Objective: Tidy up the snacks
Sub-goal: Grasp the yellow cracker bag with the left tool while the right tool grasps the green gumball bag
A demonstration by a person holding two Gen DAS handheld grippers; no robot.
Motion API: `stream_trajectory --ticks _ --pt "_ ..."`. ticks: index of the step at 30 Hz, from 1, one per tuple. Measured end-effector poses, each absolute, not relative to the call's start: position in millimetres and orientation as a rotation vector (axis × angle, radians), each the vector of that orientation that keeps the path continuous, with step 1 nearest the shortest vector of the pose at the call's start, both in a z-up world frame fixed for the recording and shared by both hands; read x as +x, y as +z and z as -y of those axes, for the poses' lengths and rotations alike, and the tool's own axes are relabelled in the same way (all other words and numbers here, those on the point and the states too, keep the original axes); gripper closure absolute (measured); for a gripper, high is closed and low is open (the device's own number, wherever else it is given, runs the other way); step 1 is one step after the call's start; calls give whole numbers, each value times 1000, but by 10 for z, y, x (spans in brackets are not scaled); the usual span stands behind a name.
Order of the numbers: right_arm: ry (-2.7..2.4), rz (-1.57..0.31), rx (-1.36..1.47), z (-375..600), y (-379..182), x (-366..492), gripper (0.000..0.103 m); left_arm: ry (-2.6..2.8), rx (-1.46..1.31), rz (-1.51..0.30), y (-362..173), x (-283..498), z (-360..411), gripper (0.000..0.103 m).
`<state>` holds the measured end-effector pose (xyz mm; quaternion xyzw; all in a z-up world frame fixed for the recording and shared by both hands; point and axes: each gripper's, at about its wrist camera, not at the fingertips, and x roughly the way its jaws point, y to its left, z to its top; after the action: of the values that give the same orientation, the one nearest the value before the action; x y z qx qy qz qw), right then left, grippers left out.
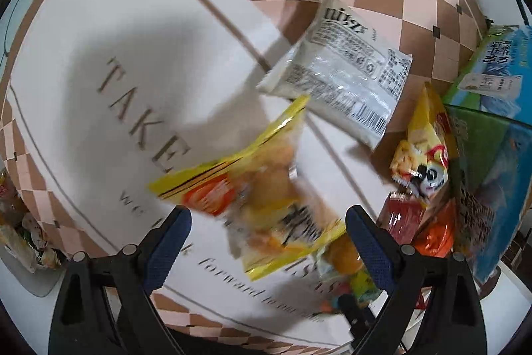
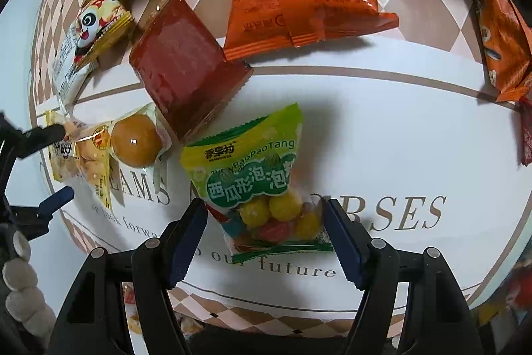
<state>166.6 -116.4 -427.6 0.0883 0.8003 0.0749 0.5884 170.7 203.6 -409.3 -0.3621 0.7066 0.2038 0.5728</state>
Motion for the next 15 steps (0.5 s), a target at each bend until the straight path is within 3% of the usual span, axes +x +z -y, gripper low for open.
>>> stream_trajectory --ticks 1,3,11,15 --pt "167 -1864 211 1156 -4282 1679 28 471 -838 -1656 -4106 1757 -2001 11" --pt "152 -1865 225 1190 -4292 1644 28 443 -761 -1686 -4153 1826 -1883 32" --pt "143 -1834 123 1215 -4267 1569 34 248 -168 -1724 -4194 1833 -1263 33" --pt "143 -1845 137 1286 -4290 1517 33 247 -165 -1726 -4264 1834 -1203 31"
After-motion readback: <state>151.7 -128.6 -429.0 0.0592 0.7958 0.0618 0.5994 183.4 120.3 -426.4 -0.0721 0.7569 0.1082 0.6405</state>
